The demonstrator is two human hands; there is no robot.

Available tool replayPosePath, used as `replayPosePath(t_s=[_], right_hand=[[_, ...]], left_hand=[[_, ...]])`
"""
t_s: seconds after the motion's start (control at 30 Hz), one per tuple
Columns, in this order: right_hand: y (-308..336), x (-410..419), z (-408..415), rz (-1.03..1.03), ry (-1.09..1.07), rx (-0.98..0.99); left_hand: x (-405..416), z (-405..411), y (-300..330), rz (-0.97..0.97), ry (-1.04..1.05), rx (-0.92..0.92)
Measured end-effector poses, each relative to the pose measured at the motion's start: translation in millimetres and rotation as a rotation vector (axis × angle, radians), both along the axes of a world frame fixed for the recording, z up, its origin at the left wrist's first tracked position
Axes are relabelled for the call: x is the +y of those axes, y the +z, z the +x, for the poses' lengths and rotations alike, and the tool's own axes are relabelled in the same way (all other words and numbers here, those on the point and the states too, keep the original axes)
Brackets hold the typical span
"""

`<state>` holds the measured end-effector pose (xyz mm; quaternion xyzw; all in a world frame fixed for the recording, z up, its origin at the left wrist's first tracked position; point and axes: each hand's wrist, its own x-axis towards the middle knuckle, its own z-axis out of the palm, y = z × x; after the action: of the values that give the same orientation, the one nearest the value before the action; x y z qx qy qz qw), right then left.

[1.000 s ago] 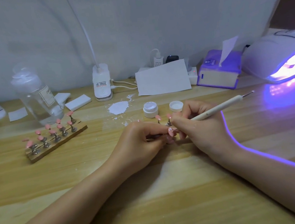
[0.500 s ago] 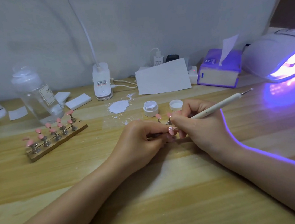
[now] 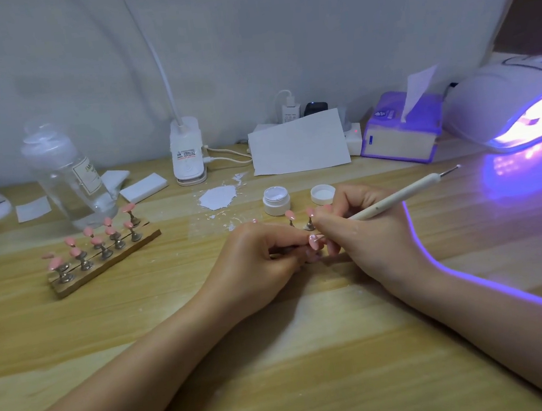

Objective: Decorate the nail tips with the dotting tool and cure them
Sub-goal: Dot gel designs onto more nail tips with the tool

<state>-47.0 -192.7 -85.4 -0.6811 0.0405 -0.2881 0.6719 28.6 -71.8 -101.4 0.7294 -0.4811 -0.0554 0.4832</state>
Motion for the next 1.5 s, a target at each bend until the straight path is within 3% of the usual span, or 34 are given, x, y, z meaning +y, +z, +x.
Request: replayPosePath(t_s=[1.5], right_hand=[[1.7, 0.3, -0.6, 0.019, -0.013, 0.025]], left_hand=[[0.1, -1.3, 0.2, 0.016, 0.019, 0.035]])
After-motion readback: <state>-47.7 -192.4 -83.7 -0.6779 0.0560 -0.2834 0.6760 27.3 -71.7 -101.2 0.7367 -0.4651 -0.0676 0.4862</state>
